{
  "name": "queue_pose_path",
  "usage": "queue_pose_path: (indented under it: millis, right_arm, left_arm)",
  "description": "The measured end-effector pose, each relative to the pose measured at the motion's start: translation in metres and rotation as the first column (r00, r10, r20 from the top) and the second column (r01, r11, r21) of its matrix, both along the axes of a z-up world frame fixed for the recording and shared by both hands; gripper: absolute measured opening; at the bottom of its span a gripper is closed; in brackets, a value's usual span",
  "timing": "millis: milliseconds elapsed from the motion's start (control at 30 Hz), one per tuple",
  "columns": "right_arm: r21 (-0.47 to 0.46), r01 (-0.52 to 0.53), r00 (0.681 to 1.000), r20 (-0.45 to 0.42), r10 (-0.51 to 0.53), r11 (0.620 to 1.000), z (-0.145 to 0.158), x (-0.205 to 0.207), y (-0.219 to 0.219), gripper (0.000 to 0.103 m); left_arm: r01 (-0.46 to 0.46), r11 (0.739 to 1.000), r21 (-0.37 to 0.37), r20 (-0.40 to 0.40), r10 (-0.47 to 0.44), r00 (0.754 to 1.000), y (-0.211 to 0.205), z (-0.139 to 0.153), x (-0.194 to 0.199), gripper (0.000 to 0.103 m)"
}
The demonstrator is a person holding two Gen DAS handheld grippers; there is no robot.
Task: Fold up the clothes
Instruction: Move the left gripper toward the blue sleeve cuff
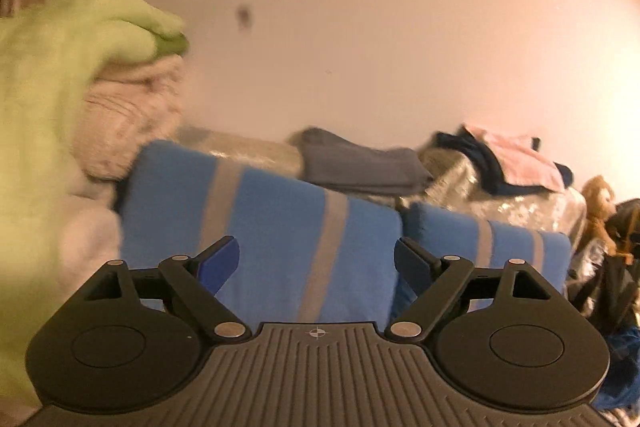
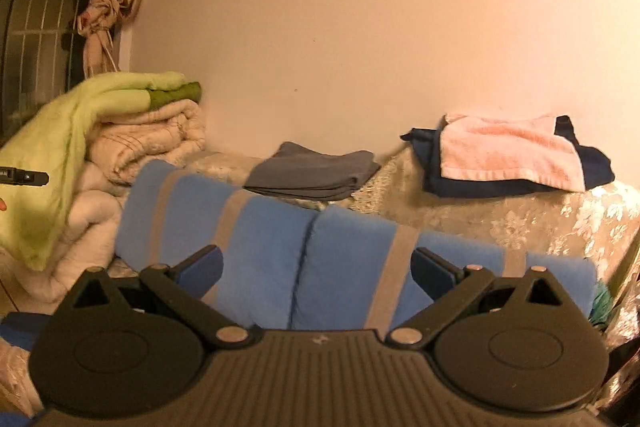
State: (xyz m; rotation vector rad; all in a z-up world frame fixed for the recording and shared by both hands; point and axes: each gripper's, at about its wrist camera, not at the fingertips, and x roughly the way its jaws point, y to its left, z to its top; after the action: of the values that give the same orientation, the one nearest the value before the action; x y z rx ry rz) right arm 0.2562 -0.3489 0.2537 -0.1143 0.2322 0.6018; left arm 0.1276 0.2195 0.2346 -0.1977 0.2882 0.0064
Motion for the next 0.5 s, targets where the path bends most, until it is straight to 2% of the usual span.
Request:
queue_pose_path:
  millis: [100,267,367,500]
  right_arm:
    - [-0.011,-0.03,1.0,-0.004,0.03,1.0,-0.025,-0.013,0.012,0.103]
    - [-0.033,-0.14,0.987,-0.083,0.137,0.99,-0.101,-0.031,0.044,0.103]
    - [-0.011,-0.185,0.969,-0.17,0.18,0.983,-0.146,-0.035,0.061,0.103]
    - [0.031,-0.234,0.93,-0.285,0.233,0.972,-0.202,-0.037,0.083,0.103]
  left_arm:
    - [-0.046,0.996,-0.076,0.015,0.047,0.999,0.012,-0.028,-0.031,0.086]
    - [-0.17,0.971,-0.167,-0.013,0.17,0.985,0.034,-0.104,-0.081,0.086]
    - [-0.253,0.925,-0.283,-0.056,0.247,0.967,0.056,-0.154,-0.109,0.086]
    - [-0.372,0.829,-0.419,-0.11,0.36,0.926,0.087,-0.212,-0.141,0.086]
